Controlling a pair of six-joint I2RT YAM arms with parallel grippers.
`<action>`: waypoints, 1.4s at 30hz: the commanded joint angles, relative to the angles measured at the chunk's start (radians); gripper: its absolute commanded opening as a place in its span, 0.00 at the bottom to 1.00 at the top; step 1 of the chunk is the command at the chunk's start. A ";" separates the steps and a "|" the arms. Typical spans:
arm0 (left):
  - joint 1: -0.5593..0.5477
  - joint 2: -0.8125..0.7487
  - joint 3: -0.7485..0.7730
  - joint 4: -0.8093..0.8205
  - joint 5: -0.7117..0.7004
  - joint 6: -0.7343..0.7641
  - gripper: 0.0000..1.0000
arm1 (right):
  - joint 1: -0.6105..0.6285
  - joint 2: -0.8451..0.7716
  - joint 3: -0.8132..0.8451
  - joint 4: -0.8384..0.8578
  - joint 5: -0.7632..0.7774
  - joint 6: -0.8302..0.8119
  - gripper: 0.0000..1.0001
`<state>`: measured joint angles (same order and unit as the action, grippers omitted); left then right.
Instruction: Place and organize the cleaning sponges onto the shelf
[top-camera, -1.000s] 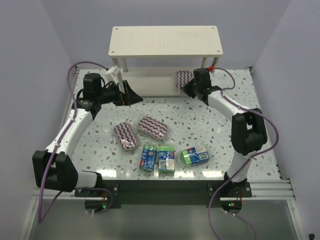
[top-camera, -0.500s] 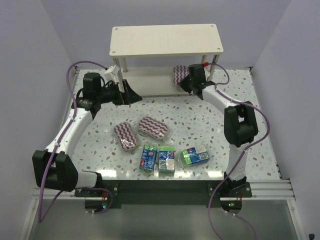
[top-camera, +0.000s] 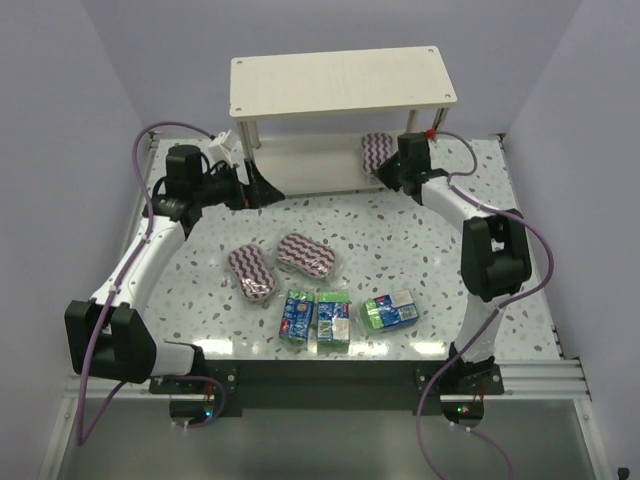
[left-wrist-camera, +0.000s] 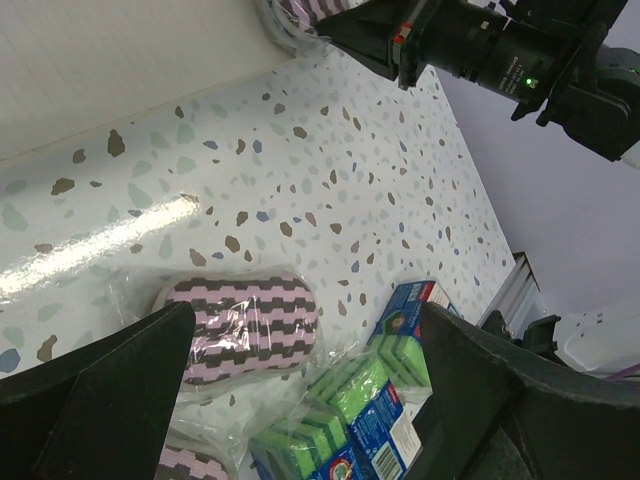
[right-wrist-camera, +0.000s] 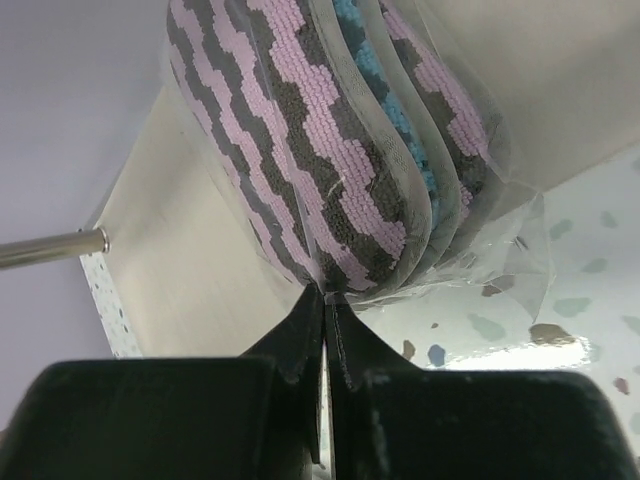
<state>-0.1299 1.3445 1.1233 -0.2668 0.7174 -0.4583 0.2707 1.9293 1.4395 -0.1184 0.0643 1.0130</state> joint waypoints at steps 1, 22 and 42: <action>0.009 -0.005 0.013 0.051 0.011 -0.016 1.00 | -0.053 -0.081 -0.059 0.092 0.032 0.002 0.00; 0.009 0.002 0.012 0.052 0.020 -0.003 1.00 | -0.057 -0.093 -0.045 0.206 -0.121 -0.146 0.00; 0.007 0.004 -0.013 0.101 0.028 -0.040 1.00 | 0.008 -0.150 -0.137 0.206 -0.120 -0.395 0.00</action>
<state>-0.1276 1.3487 1.1145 -0.2359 0.7242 -0.4877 0.2466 1.8572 1.3205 0.0422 -0.0700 0.6910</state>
